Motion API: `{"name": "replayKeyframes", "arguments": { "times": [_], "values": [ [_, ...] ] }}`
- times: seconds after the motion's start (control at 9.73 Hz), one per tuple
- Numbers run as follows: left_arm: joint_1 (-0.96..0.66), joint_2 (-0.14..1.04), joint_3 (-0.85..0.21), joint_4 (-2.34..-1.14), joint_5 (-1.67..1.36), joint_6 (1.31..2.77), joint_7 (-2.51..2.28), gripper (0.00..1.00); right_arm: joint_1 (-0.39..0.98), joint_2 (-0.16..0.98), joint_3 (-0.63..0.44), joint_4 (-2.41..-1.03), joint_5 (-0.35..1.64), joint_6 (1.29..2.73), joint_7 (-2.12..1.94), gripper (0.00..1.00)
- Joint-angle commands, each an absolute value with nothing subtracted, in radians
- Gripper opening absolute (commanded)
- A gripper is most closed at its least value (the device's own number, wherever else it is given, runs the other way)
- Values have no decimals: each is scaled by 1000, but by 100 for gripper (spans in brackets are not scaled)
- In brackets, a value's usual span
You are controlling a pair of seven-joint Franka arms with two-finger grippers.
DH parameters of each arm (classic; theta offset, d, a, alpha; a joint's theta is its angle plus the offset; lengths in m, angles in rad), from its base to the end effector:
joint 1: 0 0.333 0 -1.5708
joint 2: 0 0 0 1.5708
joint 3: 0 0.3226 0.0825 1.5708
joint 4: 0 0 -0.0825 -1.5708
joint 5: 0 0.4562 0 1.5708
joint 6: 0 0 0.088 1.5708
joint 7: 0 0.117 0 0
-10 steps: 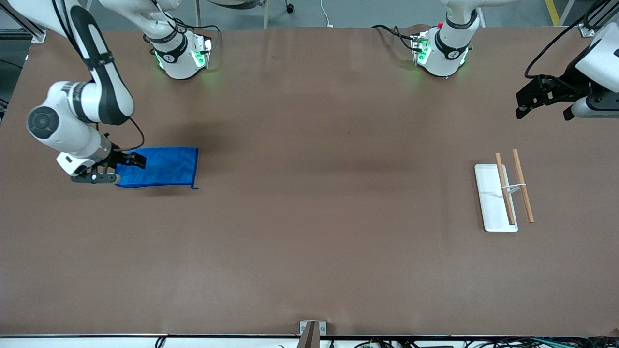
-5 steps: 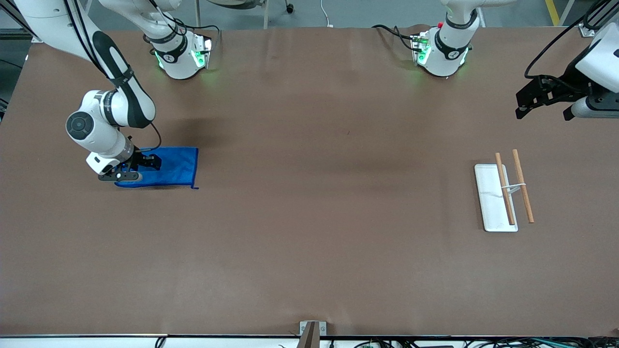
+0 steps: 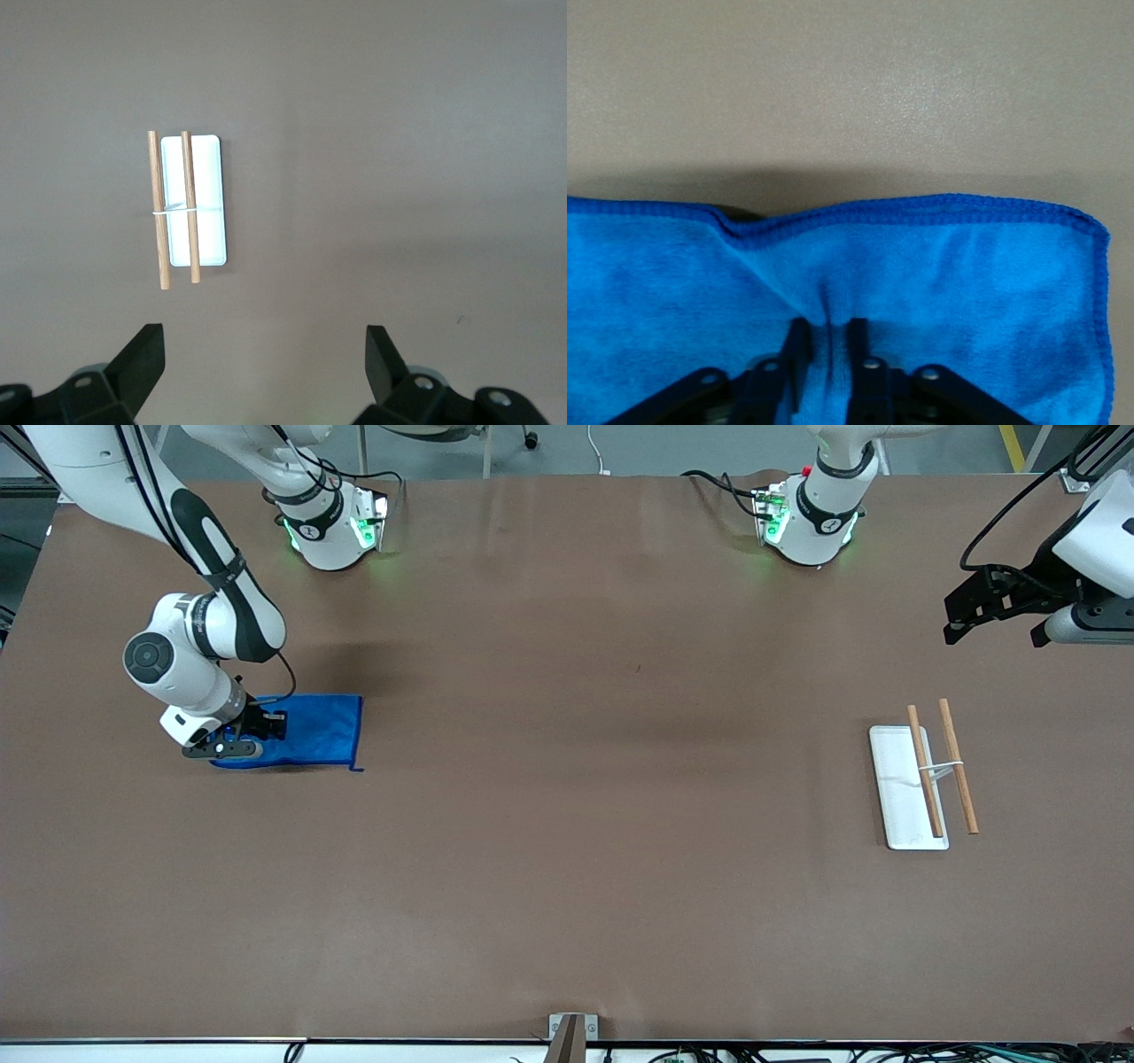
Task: Right arm passes towel to left arm to hang
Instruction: 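Close the right gripper on the towel edge and lift it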
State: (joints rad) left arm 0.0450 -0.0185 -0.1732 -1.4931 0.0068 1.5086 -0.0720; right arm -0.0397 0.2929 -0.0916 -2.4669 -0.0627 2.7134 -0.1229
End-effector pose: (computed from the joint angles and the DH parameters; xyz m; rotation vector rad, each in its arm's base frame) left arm 0.6096 -0.0788 0.6689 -3.1334 0.0873 -0.0542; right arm 0.4968 -0.0677 0.1051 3.0945 0.0813 -0.0805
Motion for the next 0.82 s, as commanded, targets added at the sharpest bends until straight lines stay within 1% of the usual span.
{"name": "replayKeyframes", "arguments": {
  "times": [0.0, 0.1, 0.21, 0.41, 0.62, 0.72],
  "values": [
    [52, 2, -176, -1500, -9, 1500, -54, 100, -49, 287, -83, -2470, -77, 2708, -120, 0],
    [52, 2, -176, -1500, -9, 1499, -54, 100, -45, 279, -81, -2451, -75, 2654, -120, 0],
    [52, 2, -176, -1500, -11, 1499, -54, 100, -44, 253, -80, -2419, -72, 2569, -120, 0],
    [52, 2, -176, -1502, -11, 1497, -54, 100, -29, 158, -66, -2352, -68, 2411, -120, 0],
    [52, 2, -176, -1503, -11, 1494, -52, 100, 20, 104, -57, -2208, -45, 2189, -120, 0],
    [54, 2, -176, -1505, -14, 1494, -52, 100, 61, 94, -57, -2124, 18, 2081, -123, 0]
  ]
}}
